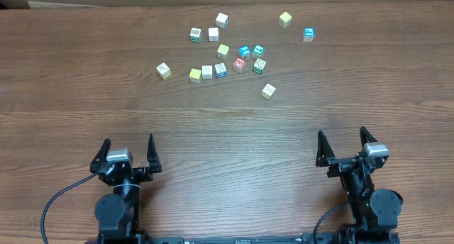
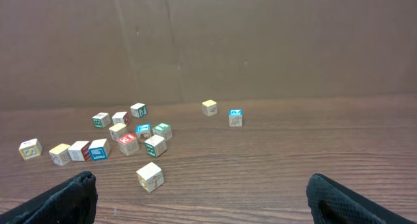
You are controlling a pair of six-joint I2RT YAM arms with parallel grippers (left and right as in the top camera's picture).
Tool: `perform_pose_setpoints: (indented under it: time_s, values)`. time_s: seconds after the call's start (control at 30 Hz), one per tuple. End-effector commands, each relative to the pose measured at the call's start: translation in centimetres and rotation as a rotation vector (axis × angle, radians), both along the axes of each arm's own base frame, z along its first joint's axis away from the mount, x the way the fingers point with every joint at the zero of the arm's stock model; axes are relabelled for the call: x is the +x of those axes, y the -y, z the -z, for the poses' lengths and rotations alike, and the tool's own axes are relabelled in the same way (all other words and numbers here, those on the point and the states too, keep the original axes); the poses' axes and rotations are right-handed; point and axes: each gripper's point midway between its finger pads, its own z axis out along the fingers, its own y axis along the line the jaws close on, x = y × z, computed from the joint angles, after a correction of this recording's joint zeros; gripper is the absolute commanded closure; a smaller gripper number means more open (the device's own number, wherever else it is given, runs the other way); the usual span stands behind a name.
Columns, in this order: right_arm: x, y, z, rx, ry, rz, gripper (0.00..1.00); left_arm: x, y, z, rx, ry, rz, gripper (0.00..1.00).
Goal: Form a circle
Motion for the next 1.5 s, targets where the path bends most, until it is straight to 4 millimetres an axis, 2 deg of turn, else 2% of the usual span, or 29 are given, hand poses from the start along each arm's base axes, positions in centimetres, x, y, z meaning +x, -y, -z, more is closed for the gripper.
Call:
perform_pose_setpoints:
  time_s: [0.0, 1.47]
  values:
    - [-0.02, -0.15, 0.21, 0.006, 0.001, -0.006, 0.00, -0.03, 0.07, -0.14, 0.018, 0.008, 0.008, 0.01]
    - [-0.02, -0.15, 0.20, 0.006, 0.001, -0.006, 0.00, 0.00, 0.53, -0.08, 0.015, 0.006, 0.035, 0.00]
